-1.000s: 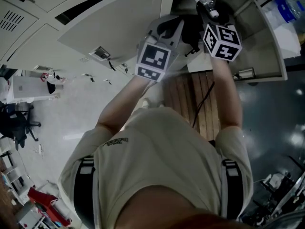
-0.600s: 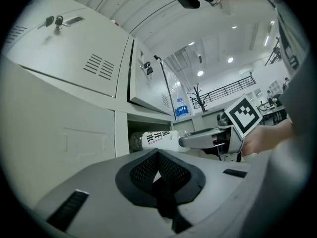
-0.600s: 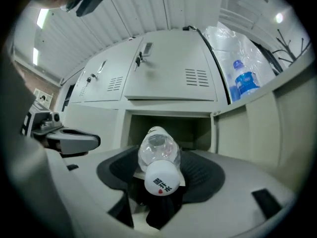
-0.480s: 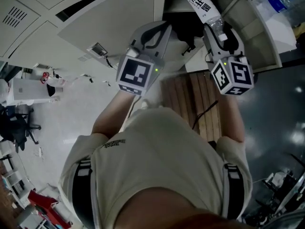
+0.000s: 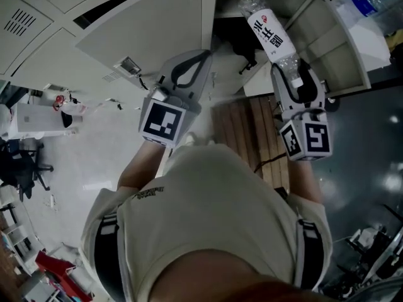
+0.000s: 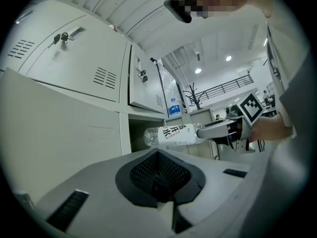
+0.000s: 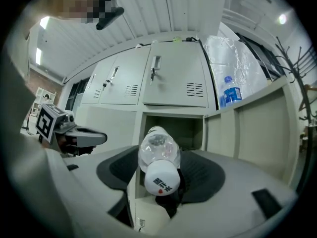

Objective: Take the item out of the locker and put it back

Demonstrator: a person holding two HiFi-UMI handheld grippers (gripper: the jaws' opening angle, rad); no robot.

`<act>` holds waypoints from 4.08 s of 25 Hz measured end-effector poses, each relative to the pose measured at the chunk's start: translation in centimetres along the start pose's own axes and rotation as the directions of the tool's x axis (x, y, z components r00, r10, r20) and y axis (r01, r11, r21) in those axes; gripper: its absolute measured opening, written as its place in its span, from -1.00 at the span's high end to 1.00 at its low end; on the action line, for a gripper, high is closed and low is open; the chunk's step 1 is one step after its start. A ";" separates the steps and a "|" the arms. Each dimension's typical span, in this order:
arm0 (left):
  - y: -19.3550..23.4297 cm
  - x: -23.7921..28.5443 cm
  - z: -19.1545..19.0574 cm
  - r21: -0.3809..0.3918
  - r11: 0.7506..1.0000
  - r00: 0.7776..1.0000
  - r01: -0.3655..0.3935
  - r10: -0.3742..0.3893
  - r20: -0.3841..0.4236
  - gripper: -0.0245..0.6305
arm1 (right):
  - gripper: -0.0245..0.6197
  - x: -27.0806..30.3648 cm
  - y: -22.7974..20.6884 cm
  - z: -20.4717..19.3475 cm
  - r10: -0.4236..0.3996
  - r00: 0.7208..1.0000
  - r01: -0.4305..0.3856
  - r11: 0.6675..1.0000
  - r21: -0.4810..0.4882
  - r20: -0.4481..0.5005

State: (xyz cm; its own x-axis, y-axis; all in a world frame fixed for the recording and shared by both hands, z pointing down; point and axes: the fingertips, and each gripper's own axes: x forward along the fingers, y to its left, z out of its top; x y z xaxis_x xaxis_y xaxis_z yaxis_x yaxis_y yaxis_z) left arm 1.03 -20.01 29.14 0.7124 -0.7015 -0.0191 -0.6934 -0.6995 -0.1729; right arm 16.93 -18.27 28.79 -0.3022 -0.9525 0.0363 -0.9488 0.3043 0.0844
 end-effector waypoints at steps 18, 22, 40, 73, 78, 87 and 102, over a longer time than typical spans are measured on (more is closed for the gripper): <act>-1.3 -2.2 -2.0 -0.014 0.999 0.999 0.032 -0.031 0.024 0.89 | 0.09 -1.3 3.4 -1.9 0.026 1.000 -0.025 0.997 0.070 -0.008; -1.5 -2.3 -1.6 -0.005 0.999 0.999 0.034 -0.034 0.036 0.89 | 0.09 -1.2 3.7 -1.6 0.027 1.000 -0.027 0.997 0.069 0.002; -2.1 -2.2 -0.9 -0.053 0.997 0.996 0.059 -0.056 0.068 0.89 | 0.09 -1.5 3.5 -1.8 0.025 1.000 -0.025 0.994 0.108 -0.002; 2.2 9.2 -0.4 -0.064 0.998 0.995 0.013 -0.007 0.096 0.89 | 0.09 14.2 -2.0 0.6 -0.048 0.999 0.048 0.999 -0.004 0.018; 3.0 11.8 -2.0 -0.074 0.997 0.997 -0.008 0.014 0.078 0.89 | 0.09 18.5 -2.7 -1.4 -0.079 0.996 0.079 0.997 -0.016 -0.027; 3.4 14.1 -4.1 -0.090 0.996 0.998 -0.014 0.019 0.054 0.89 | 0.09 22.6 -4.4 -4.5 -0.116 0.988 0.111 0.993 -0.048 -0.102; 2.7 14.5 -5.3 -0.105 0.994 0.999 0.012 -0.007 0.047 0.89 | 0.07 25.1 -5.1 -7.6 -0.102 0.978 0.098 0.995 -0.027 -0.181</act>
State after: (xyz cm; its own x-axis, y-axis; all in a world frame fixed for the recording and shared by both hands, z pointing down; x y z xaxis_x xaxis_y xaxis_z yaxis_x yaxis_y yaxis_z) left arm 8.96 -32.80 33.62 0.7214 -0.6895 -0.0646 -0.6925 -0.7182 -0.0687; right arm 14.91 -43.64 36.88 -0.1825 -0.9611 0.2072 -0.9711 0.2092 0.1146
